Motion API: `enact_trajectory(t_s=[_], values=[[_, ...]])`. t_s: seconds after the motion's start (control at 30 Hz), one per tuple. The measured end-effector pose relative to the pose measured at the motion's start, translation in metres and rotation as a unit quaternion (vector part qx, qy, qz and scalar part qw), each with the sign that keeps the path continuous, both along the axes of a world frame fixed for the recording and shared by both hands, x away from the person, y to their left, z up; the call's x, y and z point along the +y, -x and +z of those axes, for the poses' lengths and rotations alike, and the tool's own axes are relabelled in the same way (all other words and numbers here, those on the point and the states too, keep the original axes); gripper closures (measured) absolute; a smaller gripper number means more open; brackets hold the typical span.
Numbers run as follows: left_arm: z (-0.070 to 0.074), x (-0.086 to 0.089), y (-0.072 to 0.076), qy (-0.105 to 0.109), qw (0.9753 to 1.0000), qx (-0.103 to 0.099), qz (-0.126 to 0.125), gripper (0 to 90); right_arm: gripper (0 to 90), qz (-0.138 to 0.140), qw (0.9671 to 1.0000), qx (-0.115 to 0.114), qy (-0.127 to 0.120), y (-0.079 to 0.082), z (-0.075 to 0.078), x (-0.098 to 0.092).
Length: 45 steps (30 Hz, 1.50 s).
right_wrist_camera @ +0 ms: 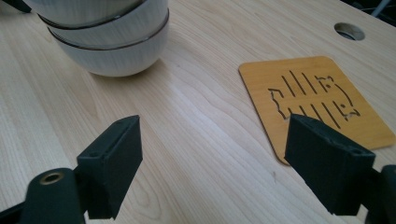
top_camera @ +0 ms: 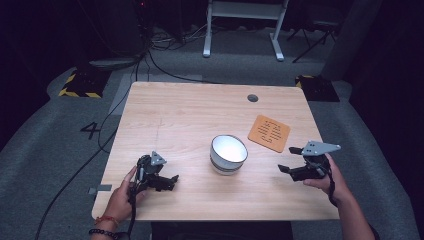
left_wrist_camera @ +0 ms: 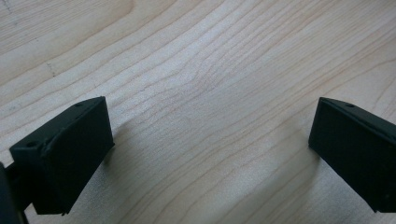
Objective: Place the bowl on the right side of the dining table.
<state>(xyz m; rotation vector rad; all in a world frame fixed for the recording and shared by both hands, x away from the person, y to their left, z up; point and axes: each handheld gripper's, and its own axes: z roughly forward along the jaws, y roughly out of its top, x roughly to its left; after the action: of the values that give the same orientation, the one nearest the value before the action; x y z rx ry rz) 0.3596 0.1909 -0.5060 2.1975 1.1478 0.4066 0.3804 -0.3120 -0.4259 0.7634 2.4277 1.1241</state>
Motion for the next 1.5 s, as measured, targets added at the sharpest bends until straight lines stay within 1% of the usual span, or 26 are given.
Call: enact_trajectory(t_s=[0.03,0.2,0.3,0.37,0.4,0.53,0.6,0.73,0.77,0.8,0.87,0.9,0.97,1.03,1.17,1.27,1.33,1.4,1.5], values=[[0.0,0.0,0.001,0.0,1.0,0.0,0.004,0.0,19.2,0.005,1.0,-0.003,0.008,-0.001,0.003,0.007],[0.0,0.0,0.001,0.001,1.0,0.001,0.003,0.0,19.5,0.019,0.9996,-0.007,0.021,-0.002,0.01,0.021],[0.0,0.0,0.001,0.0,1.0,0.001,0.004,0.0,19.8,0.035,0.9992,-0.01,0.016,-0.002,0.016,0.028],[0.0,0.0,0.001,0.0,1.0,0.0,0.003,0.0,19.8,0.036,0.9992,-0.007,0.014,-0.002,0.018,0.031],[0.0,0.0,0.001,0.0,1.0,0.0,0.002,0.0,19.8,0.044,0.9989,-0.01,0.011,-0.002,0.022,0.037],[0.0,0.0,0.001,0.0,1.0,0.001,0.002,0.0,19.7,0.068,0.9977,-0.009,0.001,-0.004,0.029,0.048],[0.0,0.0,0.001,0.0,1.0,0.0,0.003,0.0,19.7,0.074,0.9973,-0.007,0.001,-0.004,0.033,0.055],[0.0,0.0,0.001,0.0,1.0,0.001,0.002,0.0,19.8,0.092,0.9956,-0.009,0.012,-0.005,0.037,0.07],[0.0,0.0,0.001,0.0,1.0,0.001,0.002,0.0,19.8,0.092,0.9956,-0.009,0.012,-0.005,0.037,0.07],[0.0,0.0,0.001,0.0,1.0,0.0,0.002,0.0,20.6,0.103,0.9946,-0.009,0.013,-0.005,0.039,0.077],[0.0,0.0,0.001,0.0,1.0,0.001,0.002,0.0,20.8,0.107,0.9941,-0.009,0.011,-0.005,0.04,0.079],[0.0,0.0,0.001,0.0,1.0,0.001,0.002,0.0,21.3,0.114,0.9933,-0.009,0.015,-0.004,0.043,0.086],[0.0,0.0,0.001,0.001,1.0,0.001,0.002,0.0,21.7,0.118,0.9928,-0.011,0.016,-0.003,0.045,0.092],[0.0,0.0,0.001,0.001,1.0,0.001,0.002,0.0,22.0,0.127,0.9918,-0.008,0.014,-0.003,0.047,0.097],[0.0,0.0,0.001,0.0,1.0,0.001,0.002,0.0,22.3,0.141,0.9897,-0.01,0.019,0.0,0.049,0.108],[0.0,0.0,0.001,0.0,1.0,0.001,0.002,0.0,22.3,0.152,0.9881,-0.011,0.024,0.001,0.048,0.114],[0.0,0.0,0.001,0.0,1.0,0.001,0.002,0.0,22.7,0.153,0.9879,-0.007,0.026,0.001,0.048,0.118],[0.0,0.0,0.001,0.0,1.0,0.001,0.002,0.0,22.7,0.16,0.9868,-0.007,0.026,0.001,0.047,0.122],[0.0,0.0,0.001,0.001,1.0,0.0,0.003,0.0,23.0,0.164,0.986,-0.005,0.033,0.001,0.046,0.128]])
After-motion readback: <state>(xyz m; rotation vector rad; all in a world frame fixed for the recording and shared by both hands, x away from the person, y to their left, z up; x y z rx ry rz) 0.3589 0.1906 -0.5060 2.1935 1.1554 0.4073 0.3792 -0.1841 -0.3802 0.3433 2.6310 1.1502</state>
